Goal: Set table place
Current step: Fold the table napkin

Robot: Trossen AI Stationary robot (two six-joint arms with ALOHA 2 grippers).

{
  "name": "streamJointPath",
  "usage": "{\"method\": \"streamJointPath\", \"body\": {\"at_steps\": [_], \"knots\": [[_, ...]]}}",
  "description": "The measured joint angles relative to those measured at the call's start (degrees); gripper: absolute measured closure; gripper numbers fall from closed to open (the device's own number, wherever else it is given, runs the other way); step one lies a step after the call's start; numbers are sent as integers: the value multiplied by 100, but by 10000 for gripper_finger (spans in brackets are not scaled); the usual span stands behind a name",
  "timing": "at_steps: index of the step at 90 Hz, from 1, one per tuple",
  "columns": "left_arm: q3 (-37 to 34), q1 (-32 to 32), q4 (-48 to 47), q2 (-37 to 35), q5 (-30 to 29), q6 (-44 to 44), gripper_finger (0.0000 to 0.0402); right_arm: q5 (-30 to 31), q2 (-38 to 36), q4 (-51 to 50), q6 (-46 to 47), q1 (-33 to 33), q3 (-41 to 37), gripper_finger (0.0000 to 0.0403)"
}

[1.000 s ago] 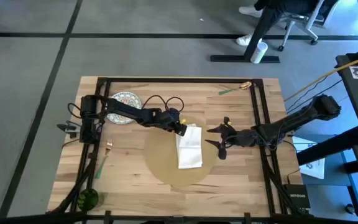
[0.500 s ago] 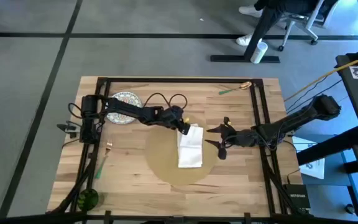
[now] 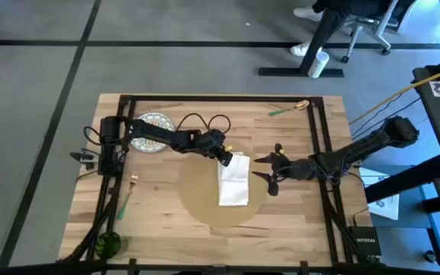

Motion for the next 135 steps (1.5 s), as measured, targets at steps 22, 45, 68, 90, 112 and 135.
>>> {"method": "streamJointPath", "body": {"at_steps": [22,45,68,90,112,135], "knots": [[0,0,-30,0,2,-42,329,0,0,4,0,0,0,208],[0,-72,11,-7,2,-58,329,0,0,6,0,0,0,208],[0,-61,-17,-7,2,-63,329,0,0,8,0,0,0,207],[0,-63,98,112,4,-29,329,0,0,8,-2,-2,0,207],[17,-62,407,367,26,-31,329,1,0,4,-2,0,0,207],[9,-72,346,329,0,57,357,0,2,-18,-2,-2,0,207]]}}
